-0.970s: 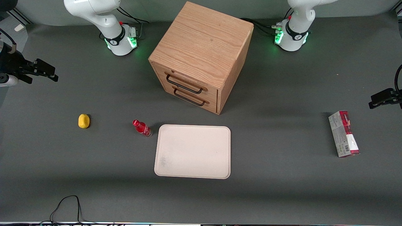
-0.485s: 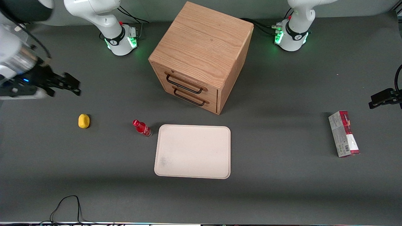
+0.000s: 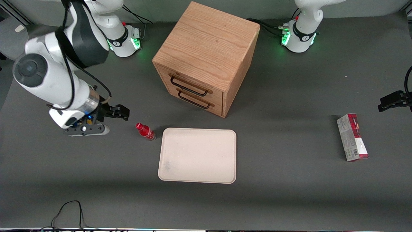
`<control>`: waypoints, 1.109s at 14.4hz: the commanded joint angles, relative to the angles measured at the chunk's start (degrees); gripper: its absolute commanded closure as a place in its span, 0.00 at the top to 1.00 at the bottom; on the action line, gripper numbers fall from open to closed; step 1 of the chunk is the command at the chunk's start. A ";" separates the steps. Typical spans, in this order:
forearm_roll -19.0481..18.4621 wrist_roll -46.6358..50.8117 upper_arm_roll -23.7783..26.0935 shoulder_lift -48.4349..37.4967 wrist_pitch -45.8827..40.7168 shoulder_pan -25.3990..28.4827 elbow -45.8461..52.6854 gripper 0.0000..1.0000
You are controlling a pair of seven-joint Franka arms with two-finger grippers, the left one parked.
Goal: Place coke bottle on tray
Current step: 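Lower the open right gripper over the red Coca-Cola bottle's neck, then close the right gripper around the red Coca-Cola bottle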
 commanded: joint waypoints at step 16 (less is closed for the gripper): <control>0.50 1.07 2.12 0.03 37.21 -0.65 -28.17 0.94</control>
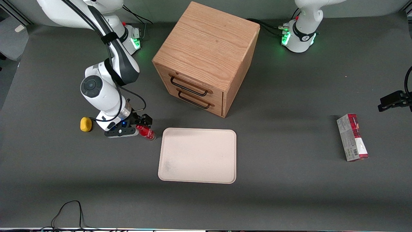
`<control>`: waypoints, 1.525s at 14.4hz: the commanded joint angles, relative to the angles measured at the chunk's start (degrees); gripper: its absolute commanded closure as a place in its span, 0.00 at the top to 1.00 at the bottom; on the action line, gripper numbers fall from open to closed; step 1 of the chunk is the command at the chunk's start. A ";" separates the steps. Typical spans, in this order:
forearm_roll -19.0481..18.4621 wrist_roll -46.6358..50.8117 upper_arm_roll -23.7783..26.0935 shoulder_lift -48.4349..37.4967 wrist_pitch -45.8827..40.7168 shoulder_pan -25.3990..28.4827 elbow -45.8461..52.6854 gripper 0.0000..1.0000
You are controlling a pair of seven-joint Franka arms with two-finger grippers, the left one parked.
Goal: Place coke bottle on tray
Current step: 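Close the right gripper around the red Coca-Cola bottle, then lift the bottle and carry it over the white tray's edge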
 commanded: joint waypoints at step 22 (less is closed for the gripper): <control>-1.13 0.39 0.41 2.19 -45.26 -1.99 41.12 0.00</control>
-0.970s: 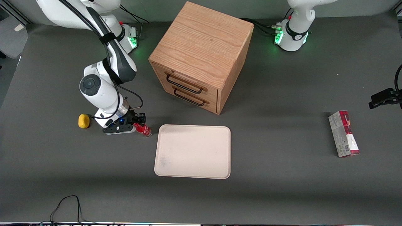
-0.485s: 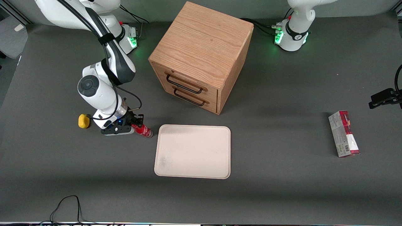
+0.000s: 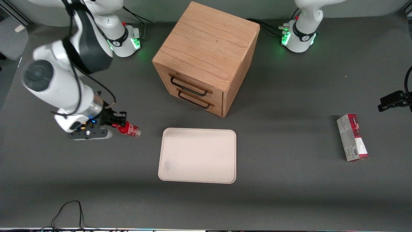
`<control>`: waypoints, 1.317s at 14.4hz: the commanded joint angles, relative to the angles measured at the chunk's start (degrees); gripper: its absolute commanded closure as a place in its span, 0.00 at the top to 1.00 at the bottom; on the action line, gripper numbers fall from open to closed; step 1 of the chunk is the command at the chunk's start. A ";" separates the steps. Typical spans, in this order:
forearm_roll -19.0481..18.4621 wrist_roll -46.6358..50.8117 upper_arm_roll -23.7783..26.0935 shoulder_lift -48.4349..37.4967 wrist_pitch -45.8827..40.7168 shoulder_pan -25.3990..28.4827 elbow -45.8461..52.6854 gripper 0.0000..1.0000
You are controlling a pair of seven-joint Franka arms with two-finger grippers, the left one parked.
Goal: Place coke bottle on tray
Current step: 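Lift the bottle and carry it over the white tray's edge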
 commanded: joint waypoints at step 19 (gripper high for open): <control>-18.44 9.59 13.85 37.33 9.61 2.82 33.06 0.00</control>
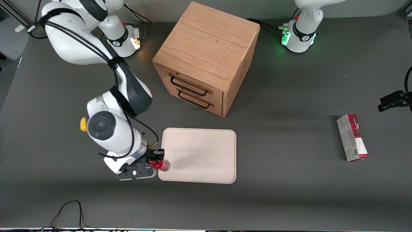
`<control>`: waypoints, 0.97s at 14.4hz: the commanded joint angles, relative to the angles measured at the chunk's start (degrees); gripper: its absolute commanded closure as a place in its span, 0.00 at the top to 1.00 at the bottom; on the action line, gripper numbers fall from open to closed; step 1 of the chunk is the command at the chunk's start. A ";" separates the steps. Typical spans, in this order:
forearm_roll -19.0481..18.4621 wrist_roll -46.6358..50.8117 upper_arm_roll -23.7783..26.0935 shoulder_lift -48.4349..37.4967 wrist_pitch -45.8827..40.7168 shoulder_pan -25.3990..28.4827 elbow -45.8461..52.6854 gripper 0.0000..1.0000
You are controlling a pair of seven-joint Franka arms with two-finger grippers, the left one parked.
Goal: Place coke bottle on tray
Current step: 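Lower the bottle onto the tray and open the right gripper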
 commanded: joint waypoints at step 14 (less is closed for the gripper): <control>-5.48 2.85 -2.77 1.63 4.31 2.29 -1.47 1.00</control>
